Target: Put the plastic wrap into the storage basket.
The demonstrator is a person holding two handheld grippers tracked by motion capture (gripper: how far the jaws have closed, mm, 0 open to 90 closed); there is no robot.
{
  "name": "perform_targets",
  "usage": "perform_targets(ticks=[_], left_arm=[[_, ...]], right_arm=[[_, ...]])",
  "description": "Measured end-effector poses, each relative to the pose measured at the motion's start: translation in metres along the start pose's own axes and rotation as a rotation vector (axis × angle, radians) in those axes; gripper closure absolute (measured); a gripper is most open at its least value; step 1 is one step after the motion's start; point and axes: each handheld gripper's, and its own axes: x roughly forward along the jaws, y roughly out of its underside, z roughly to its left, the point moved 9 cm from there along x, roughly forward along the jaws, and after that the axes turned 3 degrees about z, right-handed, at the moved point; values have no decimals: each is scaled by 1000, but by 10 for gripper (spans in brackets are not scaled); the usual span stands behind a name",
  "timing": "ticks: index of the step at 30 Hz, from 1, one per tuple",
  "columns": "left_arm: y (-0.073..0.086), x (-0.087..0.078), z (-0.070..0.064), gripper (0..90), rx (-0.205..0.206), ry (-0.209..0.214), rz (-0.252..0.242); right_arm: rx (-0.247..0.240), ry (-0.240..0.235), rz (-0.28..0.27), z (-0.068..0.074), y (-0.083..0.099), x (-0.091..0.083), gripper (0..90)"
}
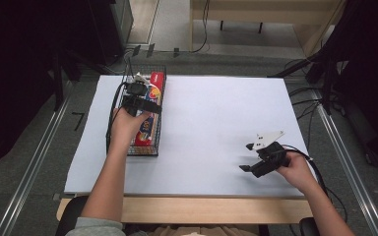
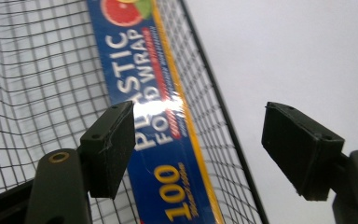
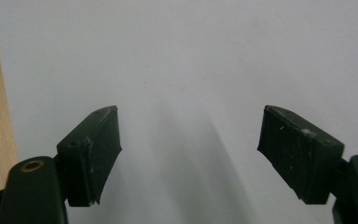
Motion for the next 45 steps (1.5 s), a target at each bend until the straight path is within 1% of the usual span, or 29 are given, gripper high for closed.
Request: perform_targets(ticks=[1, 2, 3, 5, 6, 7, 8, 9, 11, 13, 16, 18, 20, 22, 24, 26, 28, 29, 32, 33, 34, 36, 37, 39, 41, 43, 45], left_arm=[[1, -3, -4, 261, 17, 19, -6], [1, -3, -4, 261, 17, 19, -6], [4, -9, -12, 260, 54, 59, -18], [8, -14, -20, 259, 91, 99, -30], [10, -17, -24, 258, 111, 107, -35], [10, -17, -24, 257, 111, 107, -35], [15, -20, -29, 257, 147, 103, -42], [18, -21, -31, 257, 159, 100, -41], [23, -23, -36, 257, 183, 116, -44], [30, -24, -45, 257, 220, 147, -43], [38, -26, -56, 257, 263, 164, -53], [43, -27, -65, 257, 291, 191, -57], [46, -26, -74, 252, 317, 197, -73], [51, -24, -82, 248, 339, 205, -78], [56, -21, -92, 245, 359, 233, -76], [60, -19, -101, 242, 392, 258, -84], [64, -14, -108, 238, 418, 257, -98], [67, -12, -111, 237, 437, 256, -93], [76, -7, -123, 225, 454, 272, -70], [80, -5, -127, 219, 468, 271, -63], [83, -3, -131, 216, 477, 273, -59], [88, -1, -139, 211, 496, 287, -67], [90, 0, -142, 210, 510, 290, -69], [93, 2, -147, 207, 522, 304, -80], [96, 5, -150, 207, 535, 314, -85], [99, 8, -153, 206, 550, 318, -102], [103, 11, -156, 205, 560, 327, -106]], right_arm=[[3, 0, -1, 0, 0, 0, 211], [3, 0, -1, 0, 0, 0, 211], [20, 0, -5, 0, -2, 0, 212], [30, 0, -13, 0, -3, -1, 212], [34, 1, -18, 0, -4, -1, 211], [34, 1, -18, 0, -4, -1, 211], [42, 1, -24, 1, -6, -1, 212], [48, -1, -24, 1, -6, -1, 212], [54, 1, -26, 2, -7, -1, 212], [60, 5, -25, 2, -8, 0, 211], [63, 4, -37, 3, -10, 0, 211], [77, 0, -44, 2, -11, -1, 211], [82, 2, -53, 1, -11, -2, 211], [81, 0, -52, 1, -11, -2, 212], [72, 4, -47, 1, -10, -2, 212], [76, 2, -40, 2, -10, -1, 212], [70, 4, -41, 2, -10, 0, 212], [68, 6, -43, 2, -10, 0, 212], [68, 4, -35, 2, -9, 1, 212], [66, 3, -34, 2, -9, 1, 212], [67, 1, -32, 3, -9, 1, 212], [70, -4, -31, 4, -9, 2, 211], [70, -4, -31, 3, -9, 2, 212], [72, -5, -30, 3, -9, 2, 212], [72, -6, -30, 3, -8, 2, 212], [71, -6, -27, 3, -8, 2, 211], [63, -8, -21, 3, -7, 3, 212]])
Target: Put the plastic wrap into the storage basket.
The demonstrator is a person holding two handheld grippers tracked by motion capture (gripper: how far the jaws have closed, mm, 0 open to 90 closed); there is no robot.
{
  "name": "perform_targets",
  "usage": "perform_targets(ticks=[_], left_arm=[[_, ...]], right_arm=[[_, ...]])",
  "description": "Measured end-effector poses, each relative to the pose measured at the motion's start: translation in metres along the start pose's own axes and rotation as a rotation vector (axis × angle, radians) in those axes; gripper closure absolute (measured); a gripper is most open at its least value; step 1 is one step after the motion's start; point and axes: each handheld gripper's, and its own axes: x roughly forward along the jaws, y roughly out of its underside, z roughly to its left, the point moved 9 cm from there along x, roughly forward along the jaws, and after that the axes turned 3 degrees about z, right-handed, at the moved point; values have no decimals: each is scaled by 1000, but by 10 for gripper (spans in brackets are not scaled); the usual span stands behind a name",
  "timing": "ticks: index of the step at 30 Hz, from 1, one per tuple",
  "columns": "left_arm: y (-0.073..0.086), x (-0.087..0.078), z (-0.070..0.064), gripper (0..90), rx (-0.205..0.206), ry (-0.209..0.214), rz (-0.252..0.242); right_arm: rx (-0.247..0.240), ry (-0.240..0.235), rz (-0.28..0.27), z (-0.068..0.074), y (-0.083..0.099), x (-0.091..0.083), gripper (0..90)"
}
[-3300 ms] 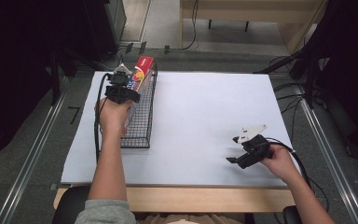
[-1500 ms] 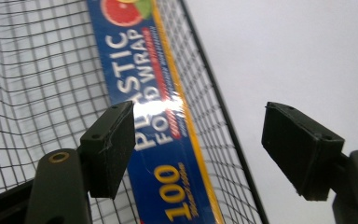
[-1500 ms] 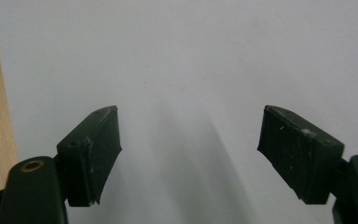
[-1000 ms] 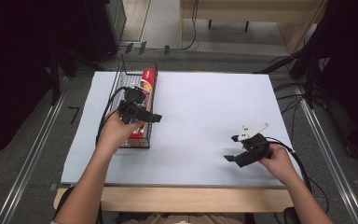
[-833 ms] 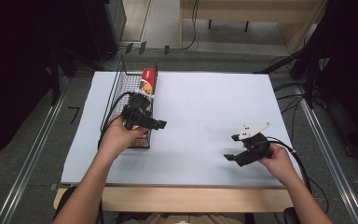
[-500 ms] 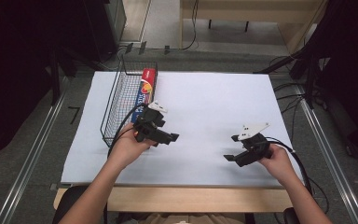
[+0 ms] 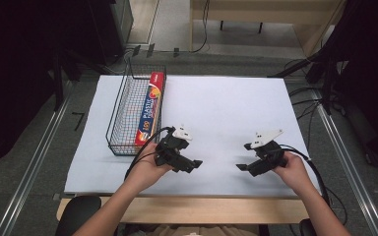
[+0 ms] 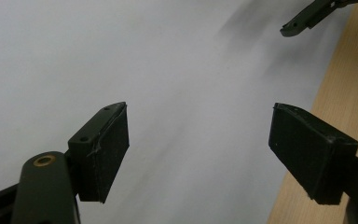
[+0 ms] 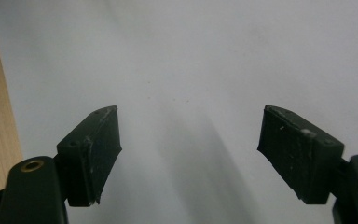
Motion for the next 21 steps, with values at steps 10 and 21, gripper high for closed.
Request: perform_targets(ticks=[10, 21], left_arm=[[6, 7, 0, 206, -1, 19, 21], [8, 9, 2, 206, 16, 26, 18]], right_arm=[[-4, -1, 12, 1, 1, 1, 212], [-9, -6, 15, 2, 2, 1, 211]])
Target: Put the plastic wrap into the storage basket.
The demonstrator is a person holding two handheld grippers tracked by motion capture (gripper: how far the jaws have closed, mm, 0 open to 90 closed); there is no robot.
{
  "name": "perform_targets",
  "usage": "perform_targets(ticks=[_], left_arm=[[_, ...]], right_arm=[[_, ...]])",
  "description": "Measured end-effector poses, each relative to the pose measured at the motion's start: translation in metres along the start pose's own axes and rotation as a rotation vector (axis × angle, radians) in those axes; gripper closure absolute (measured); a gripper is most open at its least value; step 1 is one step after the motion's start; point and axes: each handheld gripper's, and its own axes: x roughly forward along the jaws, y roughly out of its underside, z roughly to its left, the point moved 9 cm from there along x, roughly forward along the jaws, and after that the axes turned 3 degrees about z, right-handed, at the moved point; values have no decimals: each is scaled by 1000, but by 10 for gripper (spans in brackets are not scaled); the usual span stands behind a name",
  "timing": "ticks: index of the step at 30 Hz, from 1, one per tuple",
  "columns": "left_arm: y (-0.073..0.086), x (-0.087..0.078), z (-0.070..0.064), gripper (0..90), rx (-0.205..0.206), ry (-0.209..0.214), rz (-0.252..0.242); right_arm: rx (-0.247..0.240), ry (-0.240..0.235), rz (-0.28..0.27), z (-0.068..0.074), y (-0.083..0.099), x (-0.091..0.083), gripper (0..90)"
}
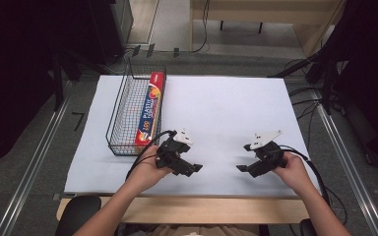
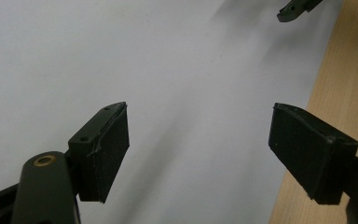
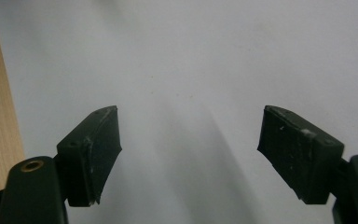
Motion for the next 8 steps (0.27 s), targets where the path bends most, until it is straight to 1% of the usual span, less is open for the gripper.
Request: perform_targets(ticks=[5, 6, 8], left_arm=[[2, 2, 1, 206, 0, -2, 14], [5, 5, 1, 206, 5, -4, 34], [6, 6, 1, 206, 9, -2, 40]], right_arm=[[-5, -2, 6, 0, 1, 1, 211], [-4, -1, 6, 0, 1, 1, 212], [-6, -3, 7, 1, 1, 1, 212]])
